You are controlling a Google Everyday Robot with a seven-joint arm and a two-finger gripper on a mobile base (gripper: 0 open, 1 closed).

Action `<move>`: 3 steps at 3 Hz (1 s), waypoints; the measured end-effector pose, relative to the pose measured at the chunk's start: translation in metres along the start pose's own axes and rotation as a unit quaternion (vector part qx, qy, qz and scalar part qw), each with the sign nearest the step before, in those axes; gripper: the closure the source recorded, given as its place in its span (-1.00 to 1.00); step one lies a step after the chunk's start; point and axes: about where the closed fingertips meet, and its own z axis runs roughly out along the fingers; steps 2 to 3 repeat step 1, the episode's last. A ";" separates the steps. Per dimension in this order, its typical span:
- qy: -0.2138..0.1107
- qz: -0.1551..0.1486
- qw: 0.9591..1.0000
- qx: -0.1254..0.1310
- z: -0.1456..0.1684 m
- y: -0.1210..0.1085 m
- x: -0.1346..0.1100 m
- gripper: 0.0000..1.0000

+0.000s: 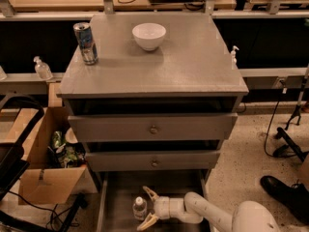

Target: Place blue plastic bottle into bottom drawer

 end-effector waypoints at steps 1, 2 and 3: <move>0.000 0.000 1.000 0.000 0.000 0.000 0.000 -1.00; 0.000 0.000 1.000 0.000 0.000 0.000 0.000 -1.00; 0.000 0.000 1.000 0.000 0.000 0.000 0.000 -1.00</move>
Offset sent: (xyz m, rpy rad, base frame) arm 0.0000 0.0000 0.0000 0.0000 0.0000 0.0000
